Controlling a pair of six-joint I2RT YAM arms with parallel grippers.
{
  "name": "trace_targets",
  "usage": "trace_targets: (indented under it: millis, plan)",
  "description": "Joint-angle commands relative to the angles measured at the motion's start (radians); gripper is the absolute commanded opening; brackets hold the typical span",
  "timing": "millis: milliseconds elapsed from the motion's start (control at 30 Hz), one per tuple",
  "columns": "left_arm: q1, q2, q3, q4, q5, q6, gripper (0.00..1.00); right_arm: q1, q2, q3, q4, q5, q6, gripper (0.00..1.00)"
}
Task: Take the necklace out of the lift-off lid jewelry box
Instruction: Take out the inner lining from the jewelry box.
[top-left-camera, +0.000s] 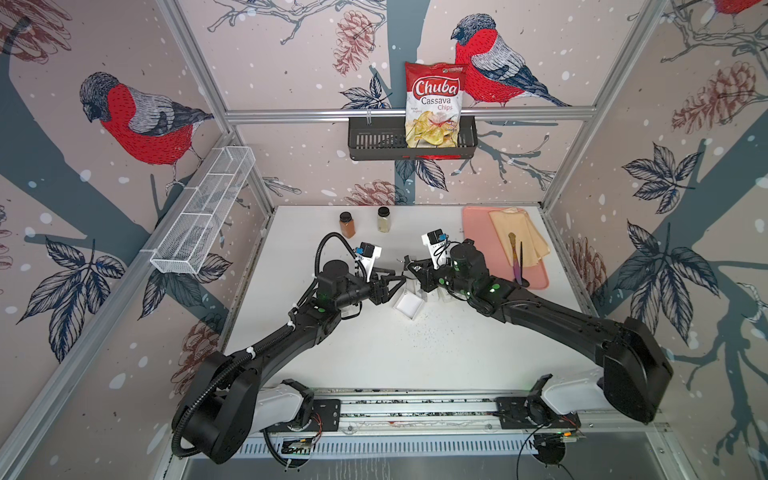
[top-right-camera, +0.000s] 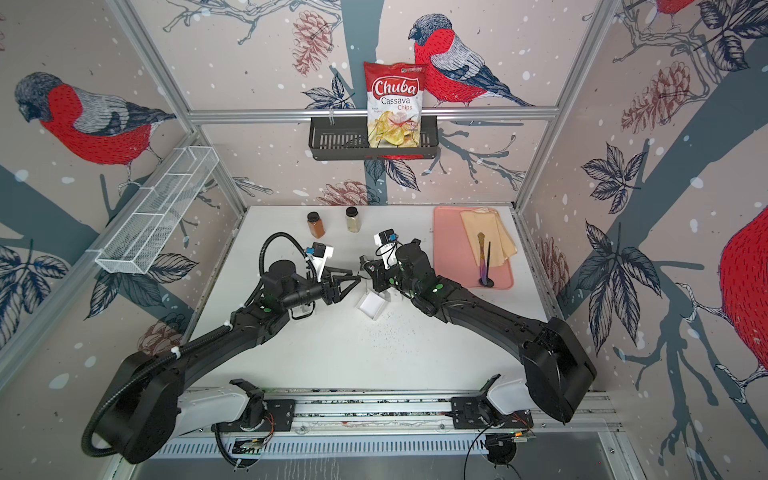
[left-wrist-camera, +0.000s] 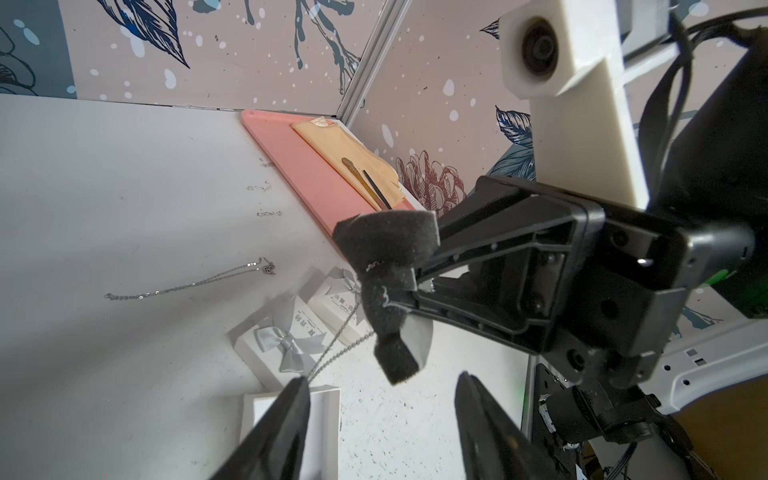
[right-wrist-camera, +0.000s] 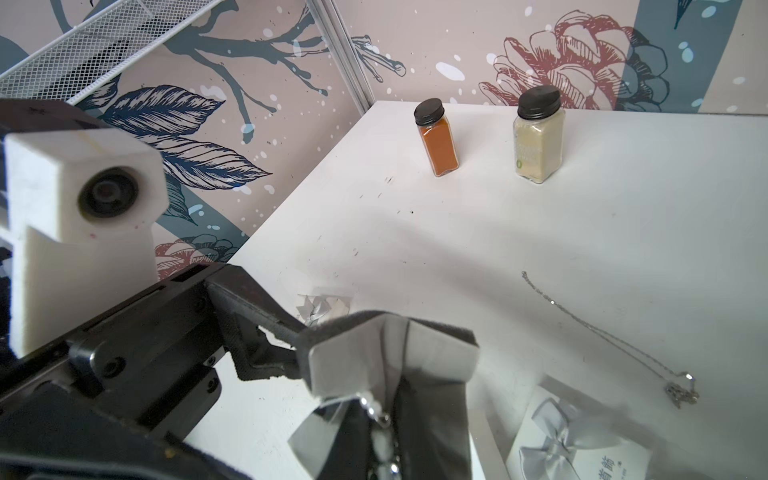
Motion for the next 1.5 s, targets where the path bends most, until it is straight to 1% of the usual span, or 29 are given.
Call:
trace_targets:
  millis: [0, 133, 267, 400, 533, 633, 767, 833, 900, 967, 1067, 1167, 1300, 1367, 1467]
  plan:
    - [-0.001, 0.016, 0.011, 0.018, 0.006, 0.013, 0.59, 0.008, 0.000, -0.006, 0.033, 0.017, 0.002, 0.14]
    - [-0.002, 0.042, 0.026, 0.030, 0.039, 0.001, 0.55, 0.020, 0.001, -0.012, 0.042, 0.026, 0.002, 0.14]
    - [-0.006, 0.060, 0.032, 0.040, 0.033, 0.000, 0.51, 0.027, 0.003, -0.017, 0.053, 0.026, 0.003, 0.14]
    - [-0.007, 0.070, 0.036, 0.055, 0.051, -0.009, 0.46, 0.030, 0.003, -0.019, 0.060, 0.029, 0.005, 0.14]
    - [-0.008, 0.082, 0.041, 0.073, 0.067, -0.019, 0.36, 0.030, 0.007, -0.021, 0.066, 0.031, 0.007, 0.15]
    - [-0.008, 0.084, 0.041, 0.082, 0.074, -0.025, 0.26, 0.029, 0.011, -0.021, 0.067, 0.030, 0.008, 0.16]
    - [-0.008, 0.083, 0.041, 0.087, 0.073, -0.026, 0.13, 0.023, 0.014, -0.020, 0.067, 0.010, 0.013, 0.20]
    - [-0.008, 0.078, 0.043, 0.076, 0.065, -0.018, 0.06, 0.003, 0.012, -0.025, 0.061, -0.051, 0.022, 0.24]
    - [-0.008, 0.064, 0.047, 0.047, 0.053, 0.003, 0.00, -0.022, 0.001, -0.039, 0.065, -0.118, 0.028, 0.31]
    - [-0.008, 0.044, 0.049, 0.008, 0.037, 0.035, 0.00, -0.049, -0.021, -0.057, 0.070, -0.192, 0.029, 0.39]
    - [-0.008, 0.017, 0.067, -0.074, 0.026, 0.115, 0.00, -0.088, -0.057, -0.081, 0.074, -0.293, 0.020, 0.48]
    - [-0.008, -0.019, 0.084, -0.140, 0.025, 0.210, 0.00, -0.128, -0.097, -0.103, 0.082, -0.405, 0.002, 0.50]
    - [-0.008, -0.060, 0.113, -0.184, 0.130, 0.359, 0.00, -0.163, -0.143, -0.111, 0.087, -0.541, -0.036, 0.49]
    - [-0.008, -0.069, 0.139, -0.213, 0.174, 0.416, 0.00, -0.168, -0.170, -0.109, 0.074, -0.585, -0.065, 0.49]
    - [-0.008, -0.070, 0.198, -0.291, 0.212, 0.482, 0.00, -0.170, -0.202, -0.094, 0.027, -0.618, -0.122, 0.49]
